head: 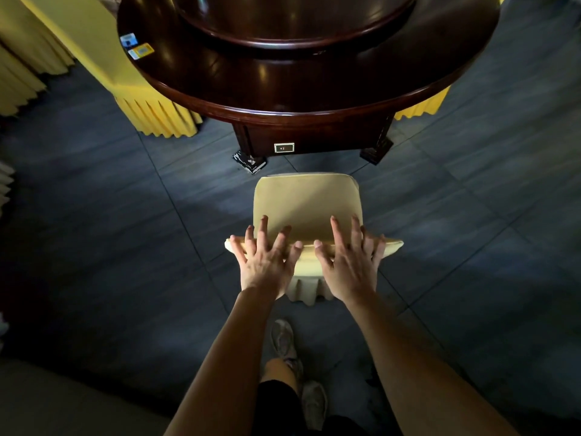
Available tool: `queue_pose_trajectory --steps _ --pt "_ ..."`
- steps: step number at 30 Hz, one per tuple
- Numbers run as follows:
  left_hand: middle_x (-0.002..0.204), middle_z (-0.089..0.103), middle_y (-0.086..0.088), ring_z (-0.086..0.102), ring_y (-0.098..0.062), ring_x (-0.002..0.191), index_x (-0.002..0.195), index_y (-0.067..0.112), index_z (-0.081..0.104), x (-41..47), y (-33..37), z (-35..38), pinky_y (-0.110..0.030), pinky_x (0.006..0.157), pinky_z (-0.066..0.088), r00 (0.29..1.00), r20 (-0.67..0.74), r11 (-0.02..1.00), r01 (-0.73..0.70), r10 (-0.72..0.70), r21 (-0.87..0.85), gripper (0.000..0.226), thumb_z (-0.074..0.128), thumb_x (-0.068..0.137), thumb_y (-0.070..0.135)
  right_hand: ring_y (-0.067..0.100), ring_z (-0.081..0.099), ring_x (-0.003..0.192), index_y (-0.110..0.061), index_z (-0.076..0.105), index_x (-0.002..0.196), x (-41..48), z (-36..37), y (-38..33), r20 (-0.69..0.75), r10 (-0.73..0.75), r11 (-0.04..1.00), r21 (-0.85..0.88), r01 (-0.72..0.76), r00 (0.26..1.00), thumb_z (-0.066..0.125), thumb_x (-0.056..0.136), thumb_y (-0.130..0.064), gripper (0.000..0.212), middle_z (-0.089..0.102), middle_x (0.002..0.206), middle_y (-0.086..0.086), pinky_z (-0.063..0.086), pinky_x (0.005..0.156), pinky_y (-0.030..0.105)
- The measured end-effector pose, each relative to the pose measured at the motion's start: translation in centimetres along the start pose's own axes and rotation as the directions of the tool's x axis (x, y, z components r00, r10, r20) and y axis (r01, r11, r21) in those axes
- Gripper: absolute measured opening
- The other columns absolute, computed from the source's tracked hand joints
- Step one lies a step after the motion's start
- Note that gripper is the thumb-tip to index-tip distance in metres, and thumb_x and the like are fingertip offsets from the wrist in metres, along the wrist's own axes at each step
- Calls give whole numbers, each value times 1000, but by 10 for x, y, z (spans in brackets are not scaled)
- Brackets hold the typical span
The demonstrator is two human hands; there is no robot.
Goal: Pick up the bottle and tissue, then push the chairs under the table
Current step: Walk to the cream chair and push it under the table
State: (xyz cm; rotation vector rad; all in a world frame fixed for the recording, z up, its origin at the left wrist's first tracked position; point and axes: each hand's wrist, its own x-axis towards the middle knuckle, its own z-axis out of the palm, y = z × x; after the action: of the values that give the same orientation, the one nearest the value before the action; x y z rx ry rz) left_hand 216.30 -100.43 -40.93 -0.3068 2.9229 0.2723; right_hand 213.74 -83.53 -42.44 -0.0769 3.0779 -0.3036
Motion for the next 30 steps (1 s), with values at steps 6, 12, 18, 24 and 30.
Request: queue_pose_trajectory --steps 6,12,18,24,30 --pt "167 -14 1 -11 -36 153 139 42 43 25 19 -7 -66 113 -19 996 10 996 -84 84 -16 57 14 98 67 35 31 142 -28 31 153 42 -8 12 -40 42 998 -37 -43 998 21 95 -68 72 30 158 15 9 118 60" --pt "166 -23 2 -31 -36 147 144 42 35 44 83 0 -63 97 -37 981 70 972 -165 179 -168 52 26 98 66 35 33 141 -29 19 156 89 -23 64 -53 92 994 -55 -95 994 20 92 -68 74 34 155 19 13 119 59" --pt "167 -18 -2 -23 -35 150 155 39 14 50 141 6 -70 108 -19 966 202 972 -119 160 -203 66 47 98 38 30 25 147 -37 6 156 121 -37 113 59 103 990 -98 -97 993 7 88 -74 78 28 160 10 9 118 64" --pt "169 -3 -2 3 -30 155 157 36 13 51 130 8 -63 118 4 980 124 984 -140 153 -107 73 51 96 25 27 20 149 -41 4 156 117 -46 116 153 16 993 -121 2 988 11 88 -81 79 26 161 9 -5 118 61" --pt "144 50 -1 46 -29 132 146 28 35 65 126 2 -50 106 32 989 131 994 -82 71 75 66 59 84 21 27 50 124 -30 37 149 136 -65 153 310 -330 883 -231 408 892 36 66 -97 106 58 134 2 27 113 49"
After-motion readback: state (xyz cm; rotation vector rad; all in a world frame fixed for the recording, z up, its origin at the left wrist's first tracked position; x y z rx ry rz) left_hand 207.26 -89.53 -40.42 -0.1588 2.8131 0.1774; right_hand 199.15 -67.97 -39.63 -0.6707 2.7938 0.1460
